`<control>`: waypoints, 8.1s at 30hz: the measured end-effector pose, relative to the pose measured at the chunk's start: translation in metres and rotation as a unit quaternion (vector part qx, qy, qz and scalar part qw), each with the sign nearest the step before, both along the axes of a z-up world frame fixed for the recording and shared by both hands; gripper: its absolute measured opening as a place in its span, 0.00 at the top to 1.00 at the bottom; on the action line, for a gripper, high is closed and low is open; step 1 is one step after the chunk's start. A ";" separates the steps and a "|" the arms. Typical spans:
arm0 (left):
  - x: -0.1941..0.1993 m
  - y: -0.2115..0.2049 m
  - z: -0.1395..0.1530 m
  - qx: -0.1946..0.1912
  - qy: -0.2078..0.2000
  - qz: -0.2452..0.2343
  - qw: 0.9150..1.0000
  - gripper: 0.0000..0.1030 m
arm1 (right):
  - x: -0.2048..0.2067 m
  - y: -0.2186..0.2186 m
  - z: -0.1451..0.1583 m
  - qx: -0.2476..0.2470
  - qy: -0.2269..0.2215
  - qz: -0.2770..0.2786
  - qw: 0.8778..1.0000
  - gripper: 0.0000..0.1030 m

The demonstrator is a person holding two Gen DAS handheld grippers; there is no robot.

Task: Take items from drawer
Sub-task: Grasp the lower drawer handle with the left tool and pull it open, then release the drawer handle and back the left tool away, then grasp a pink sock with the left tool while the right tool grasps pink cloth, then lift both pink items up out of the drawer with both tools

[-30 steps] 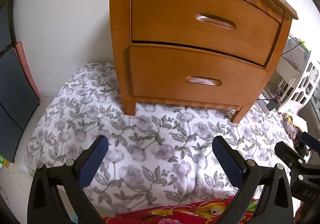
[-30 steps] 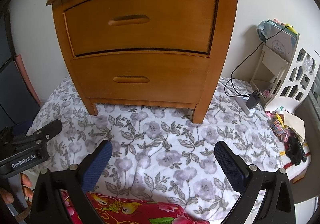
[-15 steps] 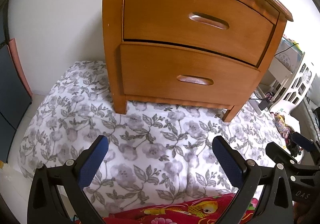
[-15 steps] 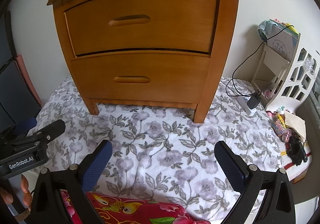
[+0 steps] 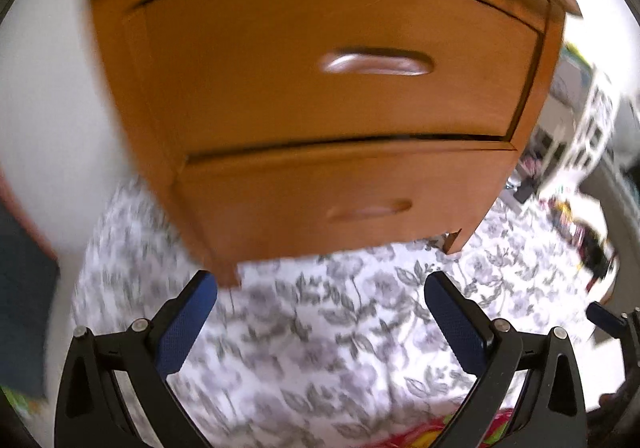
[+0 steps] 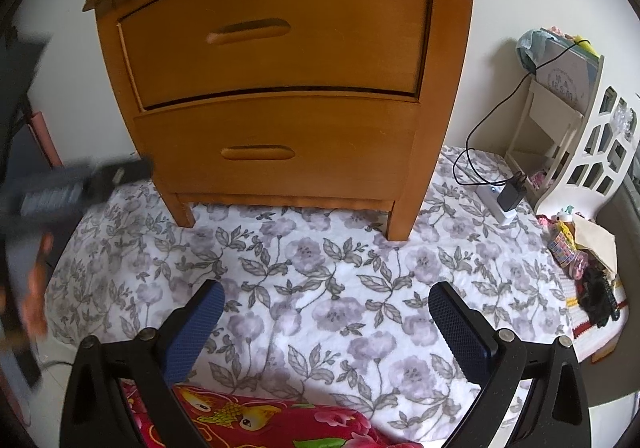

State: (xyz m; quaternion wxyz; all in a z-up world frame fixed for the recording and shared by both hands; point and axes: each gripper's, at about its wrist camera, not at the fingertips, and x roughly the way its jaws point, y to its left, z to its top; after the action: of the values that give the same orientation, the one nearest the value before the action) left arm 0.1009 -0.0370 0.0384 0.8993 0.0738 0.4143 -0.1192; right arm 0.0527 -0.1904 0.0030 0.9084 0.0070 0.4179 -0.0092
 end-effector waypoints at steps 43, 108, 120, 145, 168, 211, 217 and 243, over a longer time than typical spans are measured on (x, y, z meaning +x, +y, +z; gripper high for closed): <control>0.117 -0.080 -0.024 0.151 0.125 -0.180 0.964 0.00 | 0.024 -0.025 -0.045 0.046 0.048 -0.008 0.998 0.00; 0.133 -0.042 -0.005 0.015 0.156 -0.148 0.977 0.01 | -0.035 -0.012 0.010 0.024 0.013 -0.015 1.000 0.00; 0.127 -0.029 0.010 0.004 0.117 -0.129 0.985 0.01 | -0.038 -0.011 0.013 0.021 0.010 -0.017 1.000 0.00; 0.080 0.067 0.063 -0.135 -0.006 0.049 0.990 0.01 | 0.001 -0.011 0.077 -0.007 -0.066 0.016 0.998 0.00; 0.207 0.046 0.007 -0.162 0.148 0.071 0.973 0.15 | 0.170 -0.046 0.019 0.065 0.103 0.007 0.993 0.29; 0.152 0.042 0.118 -0.220 -0.036 0.027 0.974 0.90 | 0.139 -0.056 0.111 0.167 0.023 0.065 0.983 0.92; 0.120 0.049 0.157 -0.226 -0.078 0.022 0.971 0.90 | 0.119 -0.051 0.156 0.166 -0.020 0.071 0.983 0.93; -0.032 0.085 0.225 -0.248 -0.142 0.009 0.958 0.90 | -0.028 -0.026 0.270 0.133 -0.106 0.114 0.979 0.93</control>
State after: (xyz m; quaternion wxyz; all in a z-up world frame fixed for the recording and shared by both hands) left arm 0.0693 0.0479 0.2634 0.9400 -0.1388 0.2401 -0.1986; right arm 0.0249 -0.2160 0.2730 0.9335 0.0805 0.3150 0.1510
